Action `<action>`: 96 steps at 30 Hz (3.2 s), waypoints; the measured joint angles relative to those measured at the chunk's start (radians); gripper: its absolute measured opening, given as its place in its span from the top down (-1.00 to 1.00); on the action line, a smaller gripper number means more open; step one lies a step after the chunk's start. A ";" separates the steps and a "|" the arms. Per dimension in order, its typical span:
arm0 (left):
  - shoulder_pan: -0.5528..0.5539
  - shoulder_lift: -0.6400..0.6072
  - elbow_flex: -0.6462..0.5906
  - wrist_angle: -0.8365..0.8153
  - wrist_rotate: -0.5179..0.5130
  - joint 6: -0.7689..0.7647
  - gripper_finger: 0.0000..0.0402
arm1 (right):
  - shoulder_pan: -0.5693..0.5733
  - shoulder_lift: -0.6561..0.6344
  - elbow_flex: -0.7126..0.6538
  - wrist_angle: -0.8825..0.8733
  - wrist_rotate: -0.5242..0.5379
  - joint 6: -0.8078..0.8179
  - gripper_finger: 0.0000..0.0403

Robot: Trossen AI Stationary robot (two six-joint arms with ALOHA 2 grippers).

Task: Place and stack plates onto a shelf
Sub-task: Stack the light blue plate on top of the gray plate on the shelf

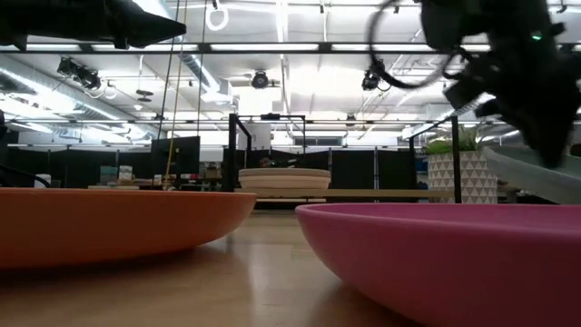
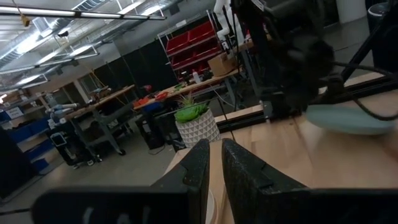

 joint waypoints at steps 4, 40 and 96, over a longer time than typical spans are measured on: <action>0.000 0.000 0.000 0.000 0.030 -0.037 0.75 | -0.080 -0.040 0.040 0.032 0.050 0.013 0.89; -0.149 0.845 0.005 0.726 0.109 0.876 0.05 | -0.538 -0.069 0.054 0.247 -0.372 -0.028 0.89; -0.154 1.332 0.435 0.661 0.033 1.368 -0.06 | -0.516 -0.069 0.055 0.305 -0.336 0.039 0.88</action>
